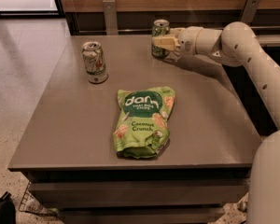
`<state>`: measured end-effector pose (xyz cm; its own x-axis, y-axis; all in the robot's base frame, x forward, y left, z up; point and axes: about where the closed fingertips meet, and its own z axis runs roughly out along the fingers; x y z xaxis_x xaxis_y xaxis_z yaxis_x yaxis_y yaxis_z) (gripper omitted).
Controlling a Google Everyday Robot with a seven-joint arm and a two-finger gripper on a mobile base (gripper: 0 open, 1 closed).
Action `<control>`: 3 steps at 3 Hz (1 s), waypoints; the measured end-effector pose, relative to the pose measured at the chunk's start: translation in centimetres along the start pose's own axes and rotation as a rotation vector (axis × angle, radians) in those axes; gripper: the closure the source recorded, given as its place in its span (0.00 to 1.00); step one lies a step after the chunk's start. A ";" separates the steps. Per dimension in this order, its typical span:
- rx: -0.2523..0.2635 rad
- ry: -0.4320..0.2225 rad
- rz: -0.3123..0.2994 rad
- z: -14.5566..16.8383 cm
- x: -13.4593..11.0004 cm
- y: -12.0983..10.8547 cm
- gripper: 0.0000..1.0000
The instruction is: Pick green can
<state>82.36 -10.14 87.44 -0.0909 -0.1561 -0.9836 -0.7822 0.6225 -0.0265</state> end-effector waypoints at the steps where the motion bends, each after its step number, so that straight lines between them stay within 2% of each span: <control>1: -0.005 0.000 0.001 0.3 0.0 0.2 1.00; 2: -0.013 0.004 0.000 0.2 -0.2 0.4 1.00; 3: -0.049 0.031 -0.007 -0.8 -2.0 1.7 1.00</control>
Offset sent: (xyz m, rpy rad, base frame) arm 0.0002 0.0031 -0.0008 0.0007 0.0013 0.0041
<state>80.72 -9.43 89.48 -0.1037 -0.1844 -0.9774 -0.8120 0.5831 -0.0239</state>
